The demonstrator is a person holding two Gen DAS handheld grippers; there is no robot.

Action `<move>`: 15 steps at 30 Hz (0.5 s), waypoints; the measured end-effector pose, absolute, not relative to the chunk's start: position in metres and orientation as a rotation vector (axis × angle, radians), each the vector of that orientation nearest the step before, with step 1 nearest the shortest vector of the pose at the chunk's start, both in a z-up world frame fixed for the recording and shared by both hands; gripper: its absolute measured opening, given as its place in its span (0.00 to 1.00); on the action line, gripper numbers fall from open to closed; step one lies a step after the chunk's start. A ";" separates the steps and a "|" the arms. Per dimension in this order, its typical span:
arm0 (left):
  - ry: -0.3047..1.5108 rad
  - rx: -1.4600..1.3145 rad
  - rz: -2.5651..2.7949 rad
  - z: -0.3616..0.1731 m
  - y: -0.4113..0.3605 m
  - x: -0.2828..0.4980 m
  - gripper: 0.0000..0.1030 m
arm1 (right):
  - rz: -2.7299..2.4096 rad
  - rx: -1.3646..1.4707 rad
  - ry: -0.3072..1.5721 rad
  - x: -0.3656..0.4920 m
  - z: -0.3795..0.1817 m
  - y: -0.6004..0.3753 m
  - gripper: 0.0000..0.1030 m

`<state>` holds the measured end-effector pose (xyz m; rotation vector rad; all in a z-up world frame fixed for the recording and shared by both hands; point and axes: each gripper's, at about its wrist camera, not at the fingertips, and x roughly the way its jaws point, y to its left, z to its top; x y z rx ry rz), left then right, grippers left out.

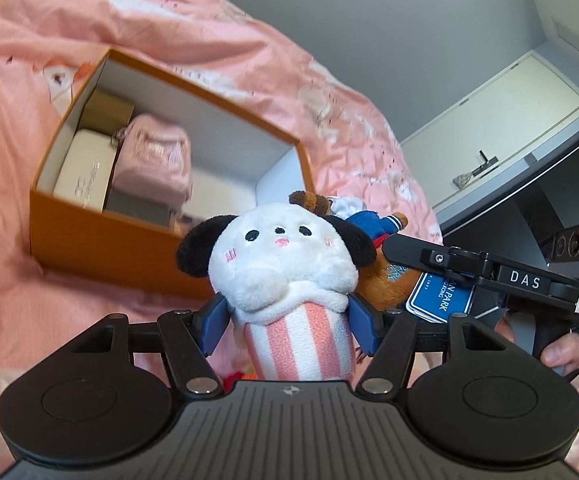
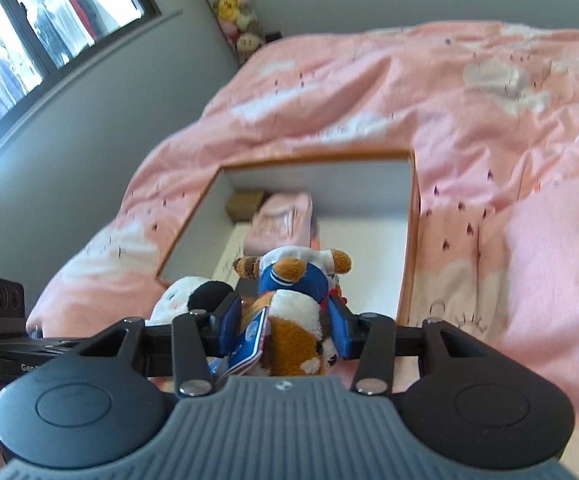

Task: Organize objects
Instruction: 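Lift the cup plush with the left gripper while the right lifts the duck plush with card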

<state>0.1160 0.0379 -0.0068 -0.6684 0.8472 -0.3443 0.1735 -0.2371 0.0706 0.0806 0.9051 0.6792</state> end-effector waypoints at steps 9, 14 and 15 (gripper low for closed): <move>0.830 -0.669 -0.355 0.009 0.052 0.154 0.70 | 0.652 0.097 0.793 0.193 0.078 -0.225 0.46; 0.829 -0.667 -0.350 0.015 0.063 0.182 0.70 | 0.619 0.076 0.755 0.211 0.073 -0.217 0.46; 0.835 -0.661 -0.349 0.015 0.064 0.188 0.70 | 0.608 0.064 0.751 0.215 0.071 -0.215 0.46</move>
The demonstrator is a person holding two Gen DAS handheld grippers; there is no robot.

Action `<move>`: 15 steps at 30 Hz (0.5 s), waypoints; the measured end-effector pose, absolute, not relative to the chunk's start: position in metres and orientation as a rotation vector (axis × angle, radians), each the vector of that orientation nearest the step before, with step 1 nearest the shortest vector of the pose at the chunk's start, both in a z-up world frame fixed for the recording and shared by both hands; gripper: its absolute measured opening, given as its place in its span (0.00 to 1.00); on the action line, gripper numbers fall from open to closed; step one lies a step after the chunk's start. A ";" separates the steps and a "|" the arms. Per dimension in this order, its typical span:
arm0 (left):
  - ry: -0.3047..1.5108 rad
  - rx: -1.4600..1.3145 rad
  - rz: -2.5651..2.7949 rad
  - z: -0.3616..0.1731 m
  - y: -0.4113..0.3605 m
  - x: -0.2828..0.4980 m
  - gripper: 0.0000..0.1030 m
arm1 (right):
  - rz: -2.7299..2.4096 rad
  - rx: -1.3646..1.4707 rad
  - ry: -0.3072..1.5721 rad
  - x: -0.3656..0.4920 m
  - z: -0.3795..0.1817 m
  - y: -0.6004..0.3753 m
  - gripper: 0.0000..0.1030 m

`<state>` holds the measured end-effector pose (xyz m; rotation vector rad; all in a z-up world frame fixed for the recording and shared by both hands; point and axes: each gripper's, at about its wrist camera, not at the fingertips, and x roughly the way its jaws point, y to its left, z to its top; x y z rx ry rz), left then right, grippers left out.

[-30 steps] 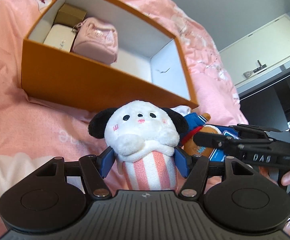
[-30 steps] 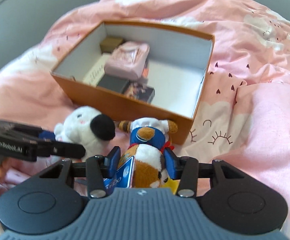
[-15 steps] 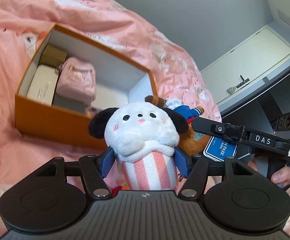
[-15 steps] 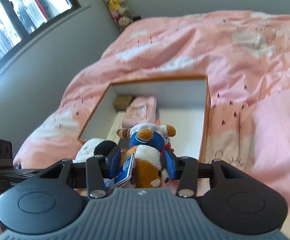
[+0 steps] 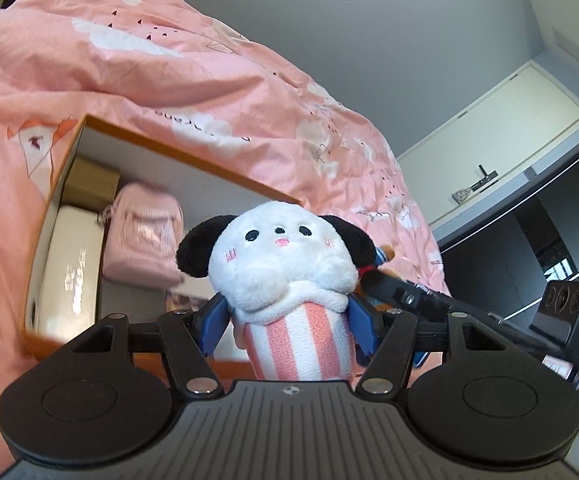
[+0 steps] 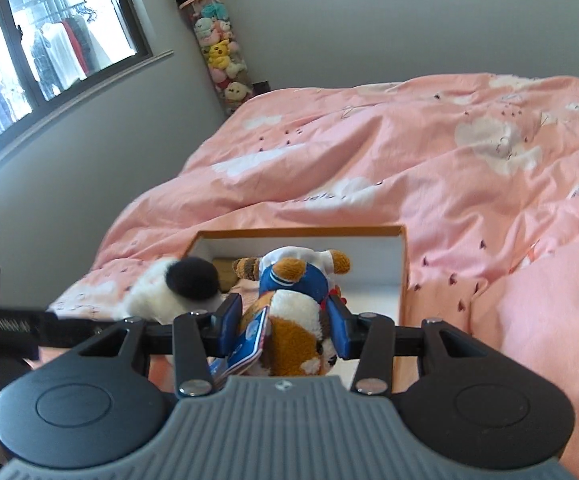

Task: Organize objects
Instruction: 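Lift the cup plush with the left gripper while the right lifts the duck plush with card, then lower both plush toys into the orange box and open both grippers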

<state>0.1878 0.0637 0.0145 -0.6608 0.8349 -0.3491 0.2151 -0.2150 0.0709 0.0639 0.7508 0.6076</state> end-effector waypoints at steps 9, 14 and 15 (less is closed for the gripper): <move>0.956 -0.711 -0.331 -0.026 0.064 0.241 0.70 | 0.561 0.011 0.829 0.258 0.029 -0.201 0.46; 0.993 -0.658 -0.321 -0.043 0.053 0.273 0.70 | 0.534 -0.050 0.830 0.279 0.015 -0.193 0.46; 1.000 -0.644 -0.322 -0.045 0.051 0.279 0.70 | 0.531 -0.069 0.832 0.284 0.012 -0.190 0.46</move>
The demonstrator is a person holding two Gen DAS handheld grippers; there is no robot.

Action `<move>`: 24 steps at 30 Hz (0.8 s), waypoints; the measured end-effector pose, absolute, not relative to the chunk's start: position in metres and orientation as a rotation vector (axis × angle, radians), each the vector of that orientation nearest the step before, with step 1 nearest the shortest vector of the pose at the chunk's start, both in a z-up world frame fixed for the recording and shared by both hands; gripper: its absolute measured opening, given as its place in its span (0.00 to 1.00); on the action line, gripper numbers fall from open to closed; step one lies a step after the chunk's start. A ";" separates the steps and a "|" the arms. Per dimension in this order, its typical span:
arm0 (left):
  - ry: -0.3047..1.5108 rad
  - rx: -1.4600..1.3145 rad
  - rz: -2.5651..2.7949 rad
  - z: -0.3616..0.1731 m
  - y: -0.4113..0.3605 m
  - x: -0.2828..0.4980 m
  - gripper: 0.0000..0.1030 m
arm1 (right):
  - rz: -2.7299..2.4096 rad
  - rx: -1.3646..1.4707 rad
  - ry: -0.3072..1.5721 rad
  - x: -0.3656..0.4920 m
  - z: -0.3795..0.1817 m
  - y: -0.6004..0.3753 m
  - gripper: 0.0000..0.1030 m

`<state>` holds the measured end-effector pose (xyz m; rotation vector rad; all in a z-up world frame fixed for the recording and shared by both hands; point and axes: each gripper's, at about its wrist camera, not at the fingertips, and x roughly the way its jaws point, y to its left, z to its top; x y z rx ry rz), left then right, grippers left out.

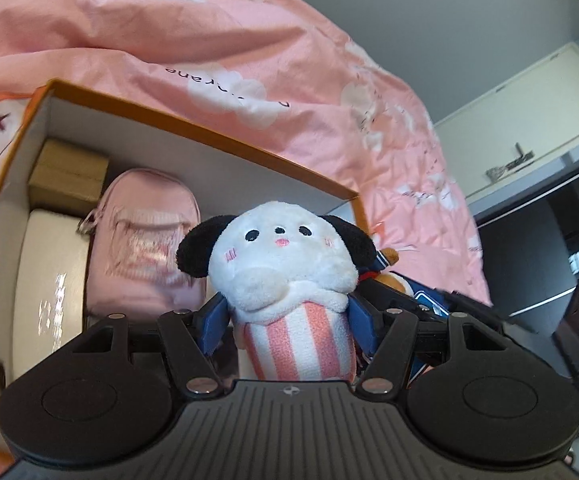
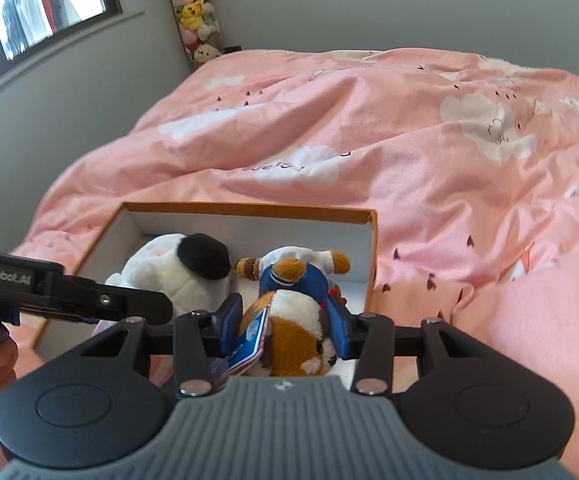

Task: Organize objects
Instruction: 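Lower both plush toys into the orange box and open both grippers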

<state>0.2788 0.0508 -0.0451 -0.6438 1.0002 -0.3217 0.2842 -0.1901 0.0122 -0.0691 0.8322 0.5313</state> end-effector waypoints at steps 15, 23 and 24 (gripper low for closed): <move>1.094 -0.468 -0.298 -0.074 0.030 0.336 0.70 | 0.581 -0.416 0.782 0.320 -0.034 -0.151 0.46; 1.152 -0.333 -0.257 -0.080 0.010 0.346 0.71 | 0.603 -0.616 0.775 0.319 -0.054 -0.132 0.45; 1.152 -0.329 -0.261 -0.081 0.010 0.346 0.71 | 0.606 -0.620 0.782 0.321 -0.055 -0.131 0.45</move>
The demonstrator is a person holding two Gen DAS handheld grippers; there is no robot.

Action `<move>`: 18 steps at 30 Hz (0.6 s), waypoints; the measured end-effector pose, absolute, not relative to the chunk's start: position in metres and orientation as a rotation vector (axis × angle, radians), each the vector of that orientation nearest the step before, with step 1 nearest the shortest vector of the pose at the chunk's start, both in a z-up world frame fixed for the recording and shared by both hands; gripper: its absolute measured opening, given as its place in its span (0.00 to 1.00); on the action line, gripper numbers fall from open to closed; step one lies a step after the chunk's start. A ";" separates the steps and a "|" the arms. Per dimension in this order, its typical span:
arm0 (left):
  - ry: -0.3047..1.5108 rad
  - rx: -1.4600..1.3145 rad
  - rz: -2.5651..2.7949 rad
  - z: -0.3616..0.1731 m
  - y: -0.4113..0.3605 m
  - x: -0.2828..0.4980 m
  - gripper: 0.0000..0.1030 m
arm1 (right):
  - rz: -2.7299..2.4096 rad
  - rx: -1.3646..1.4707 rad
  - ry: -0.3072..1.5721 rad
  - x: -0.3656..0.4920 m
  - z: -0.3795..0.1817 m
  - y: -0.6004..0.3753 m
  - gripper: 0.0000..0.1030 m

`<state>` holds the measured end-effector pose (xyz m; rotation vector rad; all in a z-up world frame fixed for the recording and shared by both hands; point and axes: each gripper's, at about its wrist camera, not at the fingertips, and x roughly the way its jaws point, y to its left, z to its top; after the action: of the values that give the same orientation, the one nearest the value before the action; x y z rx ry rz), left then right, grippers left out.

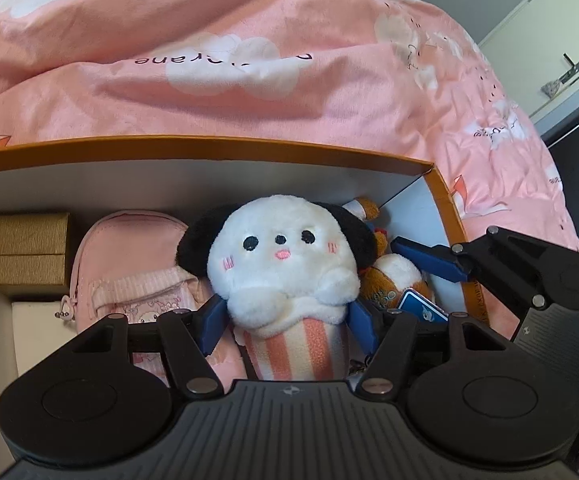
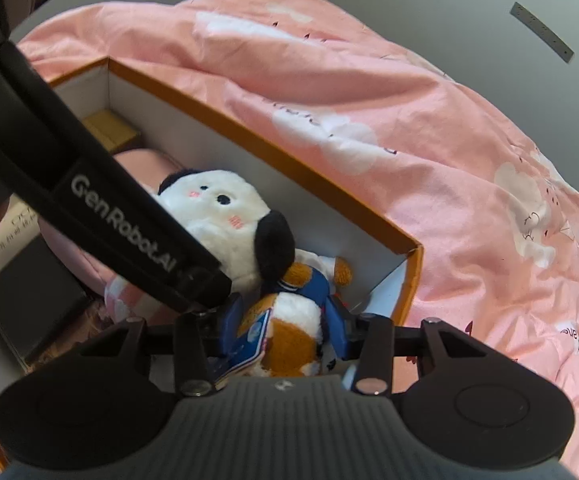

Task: Organize objects
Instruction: 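Lower both plush toys into the orange box and open both grippers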

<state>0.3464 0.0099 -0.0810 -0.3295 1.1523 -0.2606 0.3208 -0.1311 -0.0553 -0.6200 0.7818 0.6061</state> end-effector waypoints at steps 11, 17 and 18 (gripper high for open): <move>1.105 -0.315 -0.352 -0.071 0.017 0.334 0.74 | 0.671 -0.645 0.775 0.321 -0.046 -0.137 0.49; 1.032 -0.249 -0.383 -0.047 0.016 0.318 0.56 | 0.734 -0.630 0.823 0.306 -0.029 -0.150 0.47; 1.023 -0.234 -0.380 -0.046 0.014 0.317 0.50 | 0.740 -0.633 0.836 0.303 -0.029 -0.150 0.45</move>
<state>0.3173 0.0142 -0.0456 -0.2341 1.0228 -0.3802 0.3031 -0.1504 -0.0285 -0.6326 0.8358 0.7400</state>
